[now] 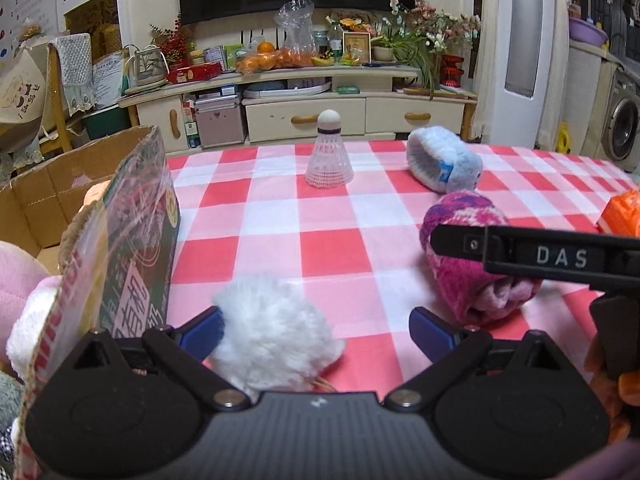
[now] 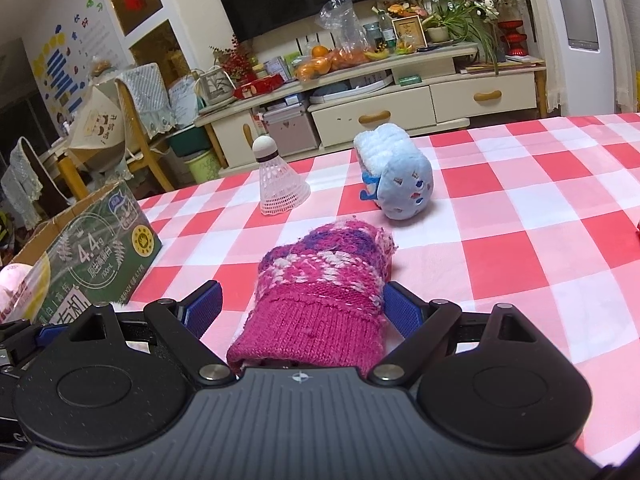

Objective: Organize soft objects
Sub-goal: 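Grasp the white pompom ball with left tool while right tool grasps pink knit hat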

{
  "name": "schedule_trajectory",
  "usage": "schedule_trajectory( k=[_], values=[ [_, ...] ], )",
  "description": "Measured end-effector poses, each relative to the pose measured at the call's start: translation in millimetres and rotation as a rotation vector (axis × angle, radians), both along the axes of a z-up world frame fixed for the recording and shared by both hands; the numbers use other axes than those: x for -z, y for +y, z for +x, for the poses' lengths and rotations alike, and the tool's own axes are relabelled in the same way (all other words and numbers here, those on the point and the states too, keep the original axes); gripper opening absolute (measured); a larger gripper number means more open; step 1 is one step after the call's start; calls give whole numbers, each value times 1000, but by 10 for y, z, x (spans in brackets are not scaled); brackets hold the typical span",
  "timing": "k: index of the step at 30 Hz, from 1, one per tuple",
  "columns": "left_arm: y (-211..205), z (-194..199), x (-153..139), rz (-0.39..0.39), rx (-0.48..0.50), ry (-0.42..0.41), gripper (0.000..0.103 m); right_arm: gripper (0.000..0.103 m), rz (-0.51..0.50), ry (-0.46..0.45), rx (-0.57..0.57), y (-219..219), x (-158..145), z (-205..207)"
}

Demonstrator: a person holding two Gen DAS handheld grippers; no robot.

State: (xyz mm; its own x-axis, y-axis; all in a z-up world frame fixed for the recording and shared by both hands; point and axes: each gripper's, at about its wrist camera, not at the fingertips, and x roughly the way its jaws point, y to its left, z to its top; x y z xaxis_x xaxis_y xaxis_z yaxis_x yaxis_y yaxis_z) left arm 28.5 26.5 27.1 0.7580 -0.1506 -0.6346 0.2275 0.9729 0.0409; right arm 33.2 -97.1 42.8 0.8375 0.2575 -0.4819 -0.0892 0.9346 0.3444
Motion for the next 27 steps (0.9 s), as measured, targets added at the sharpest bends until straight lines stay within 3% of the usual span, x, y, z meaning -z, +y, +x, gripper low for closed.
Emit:
schedule_trajectory(
  k=[7,10,14,17,27],
  values=[
    [-20,34,95,33,-24,15,95,103,-5,21,-14,3,19,22],
    [-7,58,108,30,-36,17,88,103,-11,28,-21,6,21,36],
    [31,93,149,17,-65,47,66,103,-22,35,-22,-5,26,53],
    [61,115,199,-12,-78,85,62,103,-36,37,-21,-7,26,61],
    [-36,51,171,-51,-32,87,52,103,-39,30,-8,-44,37,62]
  ],
)
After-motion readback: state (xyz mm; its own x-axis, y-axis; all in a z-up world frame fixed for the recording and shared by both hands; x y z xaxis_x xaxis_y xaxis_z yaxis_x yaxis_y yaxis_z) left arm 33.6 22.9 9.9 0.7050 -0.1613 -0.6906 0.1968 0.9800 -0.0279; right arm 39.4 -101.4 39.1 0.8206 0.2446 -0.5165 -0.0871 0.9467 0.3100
